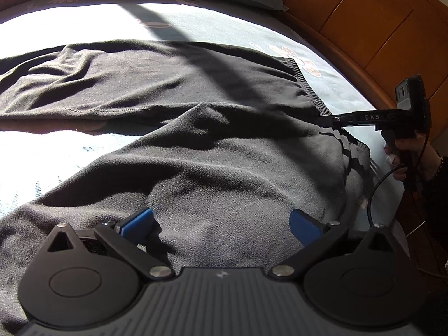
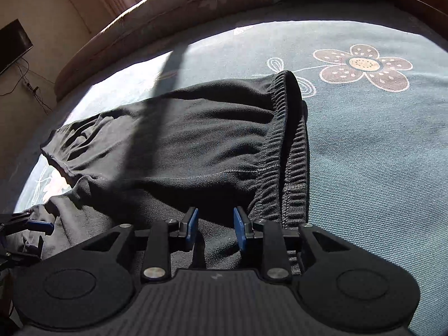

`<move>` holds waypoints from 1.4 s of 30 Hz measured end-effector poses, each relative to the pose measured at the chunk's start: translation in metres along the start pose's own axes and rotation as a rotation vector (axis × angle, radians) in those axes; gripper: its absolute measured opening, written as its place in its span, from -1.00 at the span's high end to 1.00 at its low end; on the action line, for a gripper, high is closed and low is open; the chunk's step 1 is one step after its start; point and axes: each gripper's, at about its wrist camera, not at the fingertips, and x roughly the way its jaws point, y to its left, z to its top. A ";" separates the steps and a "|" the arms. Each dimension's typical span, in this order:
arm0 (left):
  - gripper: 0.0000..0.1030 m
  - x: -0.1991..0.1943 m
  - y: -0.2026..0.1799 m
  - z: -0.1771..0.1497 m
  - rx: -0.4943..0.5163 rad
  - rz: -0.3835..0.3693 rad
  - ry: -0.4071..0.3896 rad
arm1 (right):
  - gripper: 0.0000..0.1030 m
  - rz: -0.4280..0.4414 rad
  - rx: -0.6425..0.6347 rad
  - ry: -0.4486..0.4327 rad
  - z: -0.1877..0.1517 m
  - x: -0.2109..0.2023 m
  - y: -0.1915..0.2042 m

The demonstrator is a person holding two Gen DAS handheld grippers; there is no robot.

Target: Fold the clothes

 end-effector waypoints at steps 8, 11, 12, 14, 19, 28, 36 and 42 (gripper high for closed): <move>-0.99 -0.004 -0.002 -0.007 -0.002 0.033 -0.002 | 0.03 -0.088 -0.196 0.069 -0.034 -0.022 0.045; -0.99 -0.009 -0.006 -0.008 0.000 0.053 -0.002 | 0.13 -0.166 -0.248 0.049 -0.053 -0.029 0.046; -0.99 -0.011 -0.008 -0.008 0.009 0.070 -0.006 | 0.12 -0.191 -0.232 0.047 -0.054 -0.033 0.047; -0.99 -0.015 -0.014 -0.009 0.035 0.098 -0.016 | 0.09 -0.227 -0.242 0.035 -0.057 -0.042 0.056; -0.99 -0.015 -0.018 -0.016 0.047 0.101 -0.001 | -0.28 -0.222 -0.291 0.026 -0.068 -0.046 0.080; -0.99 -0.024 -0.013 -0.026 0.064 0.184 0.000 | -0.61 -0.239 -0.263 0.003 -0.057 -0.047 0.084; -0.99 -0.020 0.010 -0.028 0.004 0.203 0.030 | -0.72 -0.157 -0.229 -0.158 0.058 -0.009 0.070; -0.99 -0.024 0.027 -0.029 -0.008 0.198 0.025 | -0.73 -0.089 -0.076 -0.078 0.113 0.071 0.026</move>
